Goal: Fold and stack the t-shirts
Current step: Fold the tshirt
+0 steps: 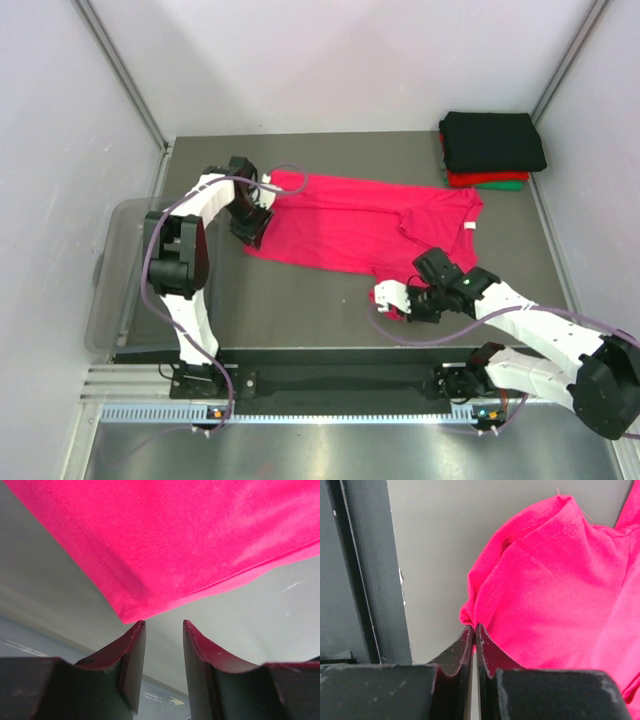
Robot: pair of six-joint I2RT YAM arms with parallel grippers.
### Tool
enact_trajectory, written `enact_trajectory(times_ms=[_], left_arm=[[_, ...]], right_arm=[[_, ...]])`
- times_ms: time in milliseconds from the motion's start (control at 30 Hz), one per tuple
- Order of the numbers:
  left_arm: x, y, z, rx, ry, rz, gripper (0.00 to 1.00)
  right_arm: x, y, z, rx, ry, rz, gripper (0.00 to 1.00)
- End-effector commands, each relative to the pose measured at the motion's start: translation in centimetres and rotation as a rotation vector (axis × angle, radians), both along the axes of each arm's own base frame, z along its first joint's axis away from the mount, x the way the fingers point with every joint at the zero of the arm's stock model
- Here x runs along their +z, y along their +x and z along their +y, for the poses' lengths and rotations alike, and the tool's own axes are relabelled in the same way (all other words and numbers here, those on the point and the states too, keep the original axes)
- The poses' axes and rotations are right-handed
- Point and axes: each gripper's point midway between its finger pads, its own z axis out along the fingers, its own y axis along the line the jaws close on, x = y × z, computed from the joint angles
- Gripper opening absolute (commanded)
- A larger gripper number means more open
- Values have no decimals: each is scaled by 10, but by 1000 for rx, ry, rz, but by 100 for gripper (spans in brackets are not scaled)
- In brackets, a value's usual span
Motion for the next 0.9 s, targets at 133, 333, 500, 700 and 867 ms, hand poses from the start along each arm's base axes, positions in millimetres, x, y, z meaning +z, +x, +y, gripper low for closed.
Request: enact_trajectory(times_ms=[133, 333, 500, 700, 867], left_arm=[[-5, 2, -4, -16, 7, -10, 43], [-12, 5, -8, -36, 27, -8, 47], [-24, 2, -1, -67, 101, -16, 48], [-33, 5, 5, -57, 143, -33, 48], [-34, 6, 4, -59, 152, -42, 48]], right_arm=[[15, 7, 6, -23, 57, -17, 2], [15, 8, 5, -31, 58, -14, 2], [15, 8, 4, -36, 61, -15, 2], [15, 8, 4, -38, 62, -12, 2], [15, 8, 4, -39, 63, -8, 2]])
